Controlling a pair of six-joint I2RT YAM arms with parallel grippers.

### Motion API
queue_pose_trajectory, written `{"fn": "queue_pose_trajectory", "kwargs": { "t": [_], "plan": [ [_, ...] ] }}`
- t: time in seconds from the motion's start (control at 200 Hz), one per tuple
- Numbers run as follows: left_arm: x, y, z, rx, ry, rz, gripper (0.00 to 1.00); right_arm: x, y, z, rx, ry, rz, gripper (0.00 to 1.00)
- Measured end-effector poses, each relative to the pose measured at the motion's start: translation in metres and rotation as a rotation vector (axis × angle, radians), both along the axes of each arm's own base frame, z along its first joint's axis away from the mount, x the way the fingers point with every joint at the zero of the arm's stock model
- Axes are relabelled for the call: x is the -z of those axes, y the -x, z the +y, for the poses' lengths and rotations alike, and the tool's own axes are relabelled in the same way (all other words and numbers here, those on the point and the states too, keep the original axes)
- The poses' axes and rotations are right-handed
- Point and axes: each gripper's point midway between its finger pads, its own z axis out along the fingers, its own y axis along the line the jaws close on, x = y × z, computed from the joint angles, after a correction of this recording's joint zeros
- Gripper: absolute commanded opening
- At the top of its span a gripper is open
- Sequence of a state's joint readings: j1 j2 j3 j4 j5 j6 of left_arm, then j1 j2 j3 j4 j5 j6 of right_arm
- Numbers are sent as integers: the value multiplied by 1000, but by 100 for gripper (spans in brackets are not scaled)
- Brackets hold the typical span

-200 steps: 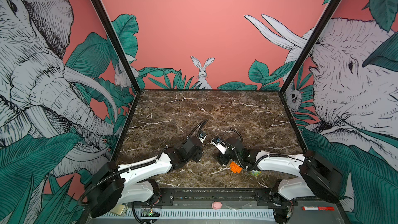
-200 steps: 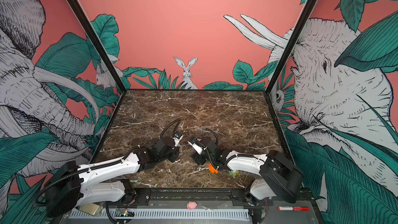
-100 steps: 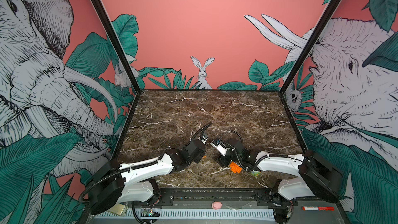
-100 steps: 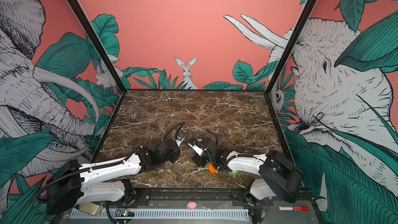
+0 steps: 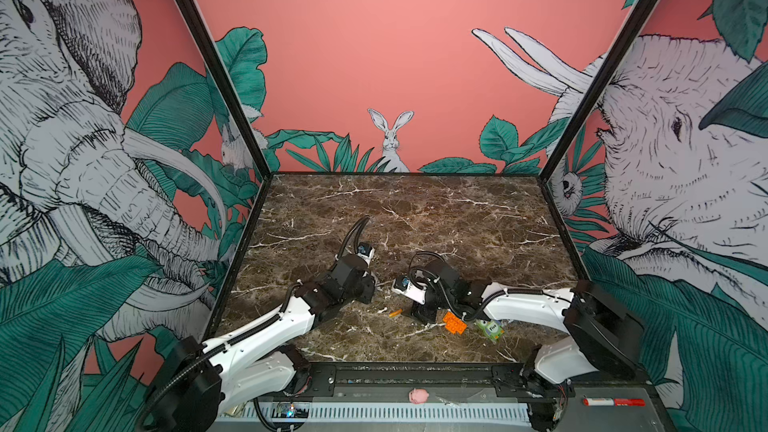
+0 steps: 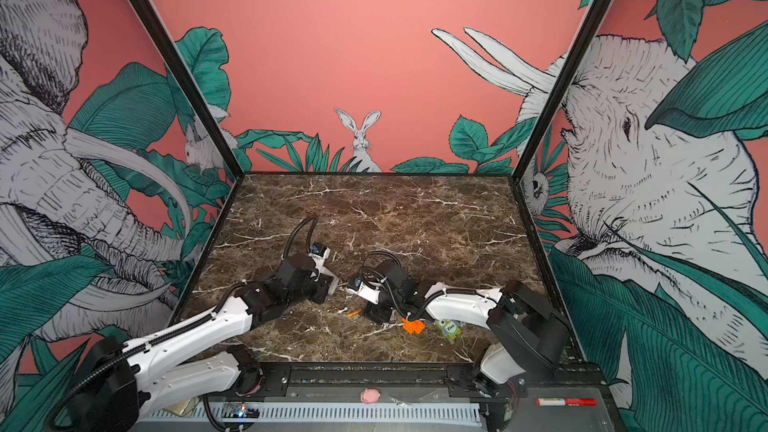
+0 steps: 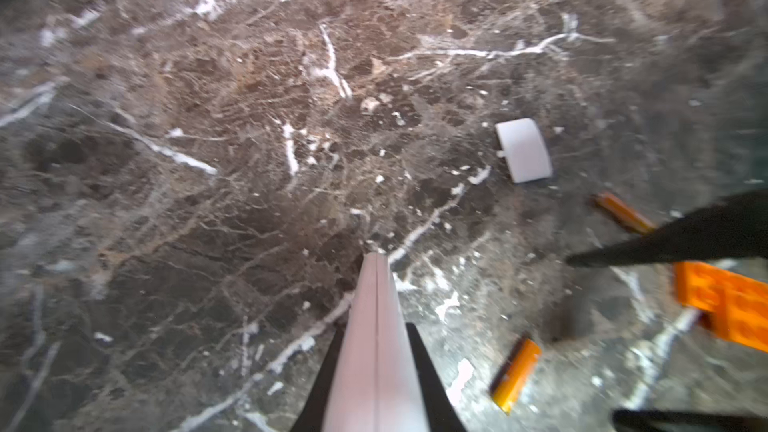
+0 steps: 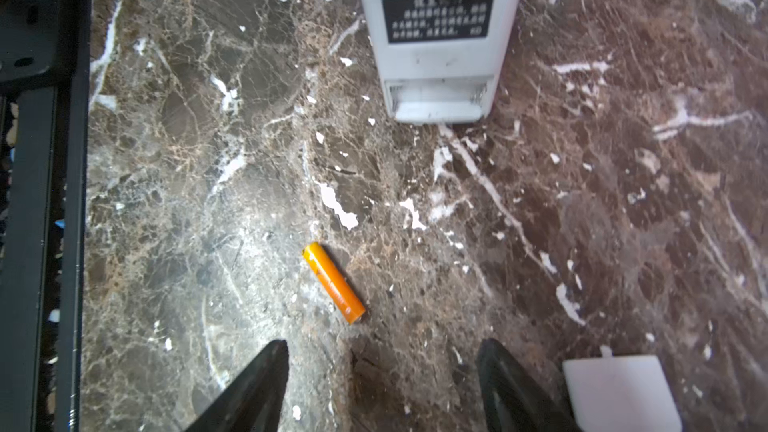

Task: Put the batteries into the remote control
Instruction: 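Move the right gripper over the loose orange battery on the table, then lower the right gripper and grasp the orange battery by its end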

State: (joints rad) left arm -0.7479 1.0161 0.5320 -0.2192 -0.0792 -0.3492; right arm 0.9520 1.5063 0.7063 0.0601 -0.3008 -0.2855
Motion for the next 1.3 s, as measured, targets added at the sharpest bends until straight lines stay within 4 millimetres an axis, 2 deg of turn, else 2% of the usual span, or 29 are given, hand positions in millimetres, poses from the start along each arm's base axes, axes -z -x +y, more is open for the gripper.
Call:
{"fn": "queue_pose_trajectory", "kwargs": {
  "t": [0.155,0.27,0.43,0.555,0.8,1.18,1.3],
  "plan": [
    [10,7,15,-48,102,80,2,6,1,8,-97,64,-12,67],
    [17,11,27,-93,183,132,2,17,4,9,-168,121,-3,64],
    [19,16,29,-96,248,167,2,34,11,3,-243,201,24,60],
    [17,19,28,-91,275,183,3,38,12,7,-291,228,42,56],
    [17,20,29,-99,305,202,3,43,19,13,-373,257,51,41],
    [14,20,33,-112,336,203,3,44,29,16,-445,284,47,0],
    [14,21,33,-111,337,208,3,44,29,16,-448,285,41,0]
  ]
}}
